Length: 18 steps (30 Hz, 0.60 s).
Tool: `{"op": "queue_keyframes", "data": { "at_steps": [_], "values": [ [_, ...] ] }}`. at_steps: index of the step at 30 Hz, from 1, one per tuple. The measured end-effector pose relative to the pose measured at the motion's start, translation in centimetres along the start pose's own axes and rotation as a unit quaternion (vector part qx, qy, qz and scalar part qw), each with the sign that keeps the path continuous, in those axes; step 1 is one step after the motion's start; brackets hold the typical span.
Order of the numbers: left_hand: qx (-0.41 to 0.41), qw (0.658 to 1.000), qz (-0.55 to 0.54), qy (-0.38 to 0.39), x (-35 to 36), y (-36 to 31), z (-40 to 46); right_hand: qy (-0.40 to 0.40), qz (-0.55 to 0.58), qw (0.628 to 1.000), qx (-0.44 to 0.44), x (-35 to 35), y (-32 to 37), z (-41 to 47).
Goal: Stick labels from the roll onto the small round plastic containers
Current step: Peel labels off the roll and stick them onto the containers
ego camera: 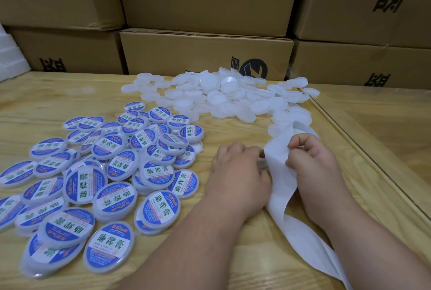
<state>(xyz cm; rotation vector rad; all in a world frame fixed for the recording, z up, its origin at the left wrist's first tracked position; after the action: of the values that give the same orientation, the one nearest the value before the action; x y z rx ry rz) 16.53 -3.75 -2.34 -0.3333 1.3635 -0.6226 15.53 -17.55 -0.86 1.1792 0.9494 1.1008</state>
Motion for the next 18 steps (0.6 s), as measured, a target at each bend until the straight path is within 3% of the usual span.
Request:
{"op": "queue_keyframes", "data": {
  "at_steps": [7, 9, 11, 13, 17, 18],
  "values": [
    [-0.020, 0.999, -0.002, -0.034, 0.4, 0.5, 0.6, 0.002, -0.004, 1.000, -0.014, 0.1, 0.3, -0.1],
    [-0.017, 0.996, -0.063, -0.056, 0.0, 0.5, 0.7, 0.001, -0.004, 1.000, -0.018, 0.1, 0.3, -0.2],
    [-0.036, 0.976, -0.200, -0.078, -0.8, 0.6, 0.7, 0.002, -0.007, 1.000, -0.022, 0.1, 0.4, -0.2],
    [-0.090, 0.910, -0.395, -0.091, -1.8, 1.0, 0.6, 0.007, -0.011, 1.000, -0.022, 0.0, 0.4, -0.2],
    [-0.194, 0.690, -0.695, -0.062, -2.6, 1.7, 1.2, 0.024, -0.013, 0.999, -0.018, 0.1, 0.3, -0.2],
    [-0.201, 0.660, -0.722, -0.051, -2.7, 1.7, 1.3, 0.029, -0.017, 0.999, -0.021, 0.2, 0.3, -0.3]
  ]
}}
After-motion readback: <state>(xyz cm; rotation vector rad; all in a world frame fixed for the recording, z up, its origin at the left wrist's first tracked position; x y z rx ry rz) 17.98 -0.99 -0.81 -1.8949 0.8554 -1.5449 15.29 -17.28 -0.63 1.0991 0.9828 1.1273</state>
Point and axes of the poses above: each hand's wrist, its own z-axis towards the middle knuckle, its own x-axis out of the palm, y = z × x, the point moved 3 cm from there along z, towards the middle knuckle, and after that the axes turned 1 degree about -x, right-handed, at the moved point
